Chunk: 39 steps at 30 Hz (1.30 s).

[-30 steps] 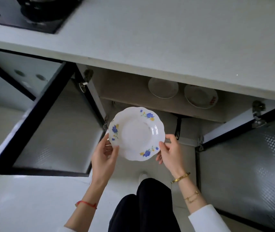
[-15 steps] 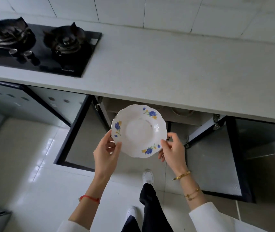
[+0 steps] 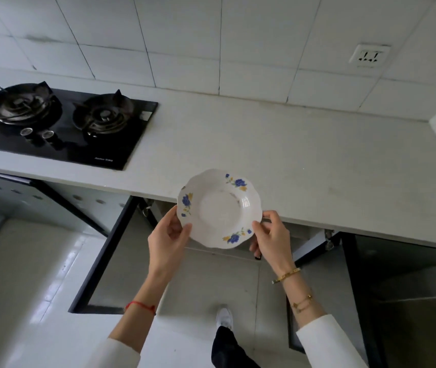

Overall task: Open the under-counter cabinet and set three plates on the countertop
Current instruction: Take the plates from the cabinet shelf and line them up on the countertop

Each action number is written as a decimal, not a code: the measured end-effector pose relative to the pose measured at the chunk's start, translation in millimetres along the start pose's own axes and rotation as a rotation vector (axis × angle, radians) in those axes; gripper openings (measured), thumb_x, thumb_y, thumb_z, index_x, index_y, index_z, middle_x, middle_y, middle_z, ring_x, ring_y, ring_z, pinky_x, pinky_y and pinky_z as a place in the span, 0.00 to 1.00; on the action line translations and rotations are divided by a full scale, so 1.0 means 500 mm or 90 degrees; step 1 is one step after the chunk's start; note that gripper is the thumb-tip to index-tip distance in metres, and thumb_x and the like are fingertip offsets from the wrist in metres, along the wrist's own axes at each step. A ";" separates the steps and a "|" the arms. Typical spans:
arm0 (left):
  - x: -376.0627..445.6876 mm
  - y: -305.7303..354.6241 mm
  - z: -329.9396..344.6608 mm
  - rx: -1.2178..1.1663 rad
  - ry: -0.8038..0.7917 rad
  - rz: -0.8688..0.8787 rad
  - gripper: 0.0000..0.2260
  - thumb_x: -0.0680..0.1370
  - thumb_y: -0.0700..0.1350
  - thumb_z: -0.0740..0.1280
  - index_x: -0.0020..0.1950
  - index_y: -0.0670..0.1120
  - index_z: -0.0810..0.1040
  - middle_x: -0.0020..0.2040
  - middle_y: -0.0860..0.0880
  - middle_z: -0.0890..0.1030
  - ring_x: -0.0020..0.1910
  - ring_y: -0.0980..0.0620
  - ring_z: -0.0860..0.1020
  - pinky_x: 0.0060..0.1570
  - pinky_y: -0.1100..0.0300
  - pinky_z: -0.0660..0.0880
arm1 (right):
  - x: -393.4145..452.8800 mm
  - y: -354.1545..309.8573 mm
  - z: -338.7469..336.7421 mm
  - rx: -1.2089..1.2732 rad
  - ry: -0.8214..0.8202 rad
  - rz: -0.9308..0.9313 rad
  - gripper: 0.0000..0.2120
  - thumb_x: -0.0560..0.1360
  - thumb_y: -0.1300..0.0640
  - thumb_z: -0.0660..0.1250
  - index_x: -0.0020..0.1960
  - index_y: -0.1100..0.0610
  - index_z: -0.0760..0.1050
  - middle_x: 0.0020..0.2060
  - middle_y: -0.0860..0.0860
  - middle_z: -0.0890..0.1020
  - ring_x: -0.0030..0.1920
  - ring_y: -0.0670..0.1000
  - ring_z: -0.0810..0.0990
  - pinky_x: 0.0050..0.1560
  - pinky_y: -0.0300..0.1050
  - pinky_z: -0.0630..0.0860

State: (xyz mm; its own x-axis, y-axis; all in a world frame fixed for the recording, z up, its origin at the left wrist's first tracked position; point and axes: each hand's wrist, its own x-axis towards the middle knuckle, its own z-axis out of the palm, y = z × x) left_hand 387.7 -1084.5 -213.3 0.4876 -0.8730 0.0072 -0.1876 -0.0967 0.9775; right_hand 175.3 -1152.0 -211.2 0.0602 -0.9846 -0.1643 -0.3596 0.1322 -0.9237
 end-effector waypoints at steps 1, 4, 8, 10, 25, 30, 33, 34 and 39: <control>0.017 0.004 0.008 0.000 0.006 0.000 0.25 0.75 0.37 0.69 0.54 0.71 0.75 0.43 0.54 0.85 0.44 0.51 0.83 0.49 0.53 0.82 | 0.021 -0.007 -0.004 -0.008 -0.007 -0.009 0.04 0.78 0.61 0.62 0.52 0.57 0.69 0.32 0.52 0.82 0.21 0.47 0.77 0.19 0.38 0.72; 0.063 0.011 0.027 0.014 0.029 0.008 0.26 0.75 0.38 0.70 0.53 0.72 0.74 0.43 0.45 0.84 0.43 0.47 0.83 0.49 0.53 0.82 | 0.081 -0.024 -0.008 -0.023 -0.022 -0.029 0.05 0.78 0.60 0.63 0.52 0.57 0.69 0.33 0.52 0.83 0.21 0.47 0.77 0.19 0.37 0.72; 0.128 0.013 0.050 0.024 0.056 -0.013 0.21 0.74 0.39 0.70 0.62 0.59 0.76 0.42 0.54 0.83 0.40 0.61 0.82 0.43 0.71 0.78 | 0.162 -0.039 -0.005 -0.050 -0.038 -0.042 0.05 0.77 0.58 0.64 0.51 0.54 0.69 0.37 0.49 0.83 0.22 0.47 0.78 0.19 0.36 0.73; 0.161 0.016 0.056 0.026 0.062 -0.033 0.21 0.74 0.39 0.70 0.65 0.54 0.76 0.42 0.56 0.83 0.38 0.63 0.82 0.41 0.72 0.78 | 0.200 -0.044 0.001 -0.066 -0.047 -0.042 0.06 0.77 0.56 0.65 0.51 0.53 0.68 0.38 0.49 0.82 0.23 0.47 0.79 0.20 0.36 0.73; 0.446 -0.037 0.043 0.126 0.017 -0.055 0.21 0.74 0.39 0.70 0.66 0.49 0.76 0.45 0.51 0.84 0.41 0.53 0.82 0.45 0.54 0.81 | 0.439 -0.072 0.133 -0.152 -0.052 0.022 0.07 0.76 0.56 0.66 0.50 0.57 0.69 0.40 0.52 0.81 0.23 0.46 0.77 0.21 0.34 0.71; 0.553 -0.077 0.007 0.144 -0.002 -0.074 0.22 0.72 0.40 0.72 0.65 0.51 0.77 0.41 0.57 0.83 0.38 0.62 0.81 0.41 0.65 0.77 | 0.513 -0.086 0.216 -0.190 -0.045 0.069 0.07 0.74 0.58 0.68 0.46 0.58 0.69 0.38 0.54 0.81 0.25 0.49 0.78 0.20 0.35 0.70; 0.613 -0.103 -0.012 0.156 -0.014 -0.102 0.22 0.71 0.38 0.73 0.64 0.49 0.78 0.41 0.53 0.83 0.36 0.61 0.80 0.39 0.68 0.75 | 0.552 -0.091 0.267 -0.217 -0.043 0.098 0.08 0.73 0.57 0.68 0.45 0.57 0.70 0.37 0.56 0.82 0.28 0.53 0.80 0.25 0.41 0.75; 0.630 -0.112 -0.017 0.161 -0.018 -0.110 0.22 0.71 0.38 0.73 0.64 0.49 0.78 0.42 0.53 0.83 0.36 0.62 0.80 0.38 0.72 0.73 | 0.563 -0.092 0.282 -0.222 -0.041 0.107 0.08 0.73 0.57 0.68 0.44 0.57 0.70 0.37 0.56 0.83 0.30 0.55 0.81 0.28 0.43 0.78; 0.693 -0.152 -0.037 0.185 -0.039 -0.155 0.22 0.71 0.37 0.73 0.65 0.48 0.78 0.46 0.47 0.85 0.37 0.55 0.81 0.36 0.72 0.71 | 0.604 -0.095 0.343 -0.230 -0.032 0.148 0.08 0.71 0.58 0.70 0.43 0.56 0.70 0.38 0.56 0.83 0.37 0.60 0.83 0.40 0.53 0.81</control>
State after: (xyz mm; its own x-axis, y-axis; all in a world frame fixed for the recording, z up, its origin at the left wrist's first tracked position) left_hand 586.6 -1371.1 -281.3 0.4978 -0.8337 -0.2392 -0.3109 -0.4290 0.8481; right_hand 370.1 -1436.0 -276.2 -0.0193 -0.9252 -0.3790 -0.6709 0.2930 -0.6812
